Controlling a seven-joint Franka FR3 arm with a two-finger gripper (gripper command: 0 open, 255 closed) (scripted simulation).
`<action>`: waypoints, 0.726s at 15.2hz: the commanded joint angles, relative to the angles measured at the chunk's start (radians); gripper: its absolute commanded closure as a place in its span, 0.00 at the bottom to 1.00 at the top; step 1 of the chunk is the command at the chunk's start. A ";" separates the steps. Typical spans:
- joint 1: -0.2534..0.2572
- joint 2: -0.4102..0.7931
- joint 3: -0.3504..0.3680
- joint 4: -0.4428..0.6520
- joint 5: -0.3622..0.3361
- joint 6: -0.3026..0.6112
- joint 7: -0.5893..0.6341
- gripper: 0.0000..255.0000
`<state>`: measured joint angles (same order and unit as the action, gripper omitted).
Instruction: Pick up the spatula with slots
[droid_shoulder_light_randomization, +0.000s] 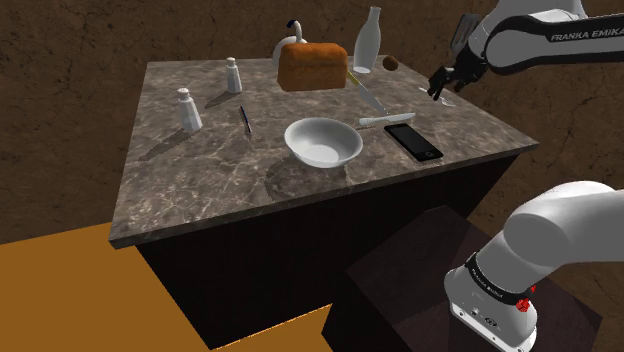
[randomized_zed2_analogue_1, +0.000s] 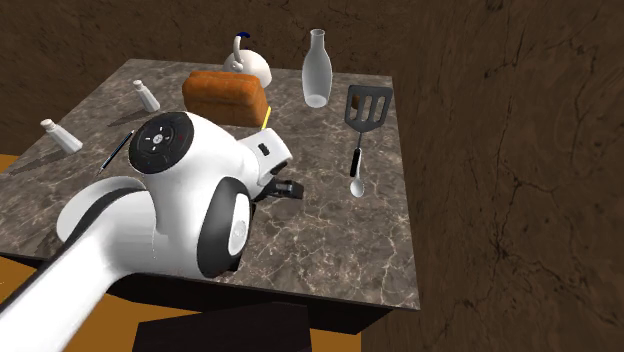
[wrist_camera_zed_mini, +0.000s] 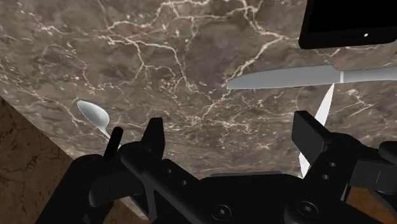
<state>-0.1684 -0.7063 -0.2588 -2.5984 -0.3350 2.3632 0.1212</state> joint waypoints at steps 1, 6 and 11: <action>-0.023 0.036 -0.033 -0.012 -0.027 0.125 0.004 0.00; -0.061 0.181 -0.106 0.006 -0.067 0.424 0.026 0.00; -0.064 0.349 -0.191 0.066 -0.056 0.703 0.033 0.00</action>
<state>-0.2303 -0.3914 -0.4356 -2.5421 -0.3934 3.0023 0.1497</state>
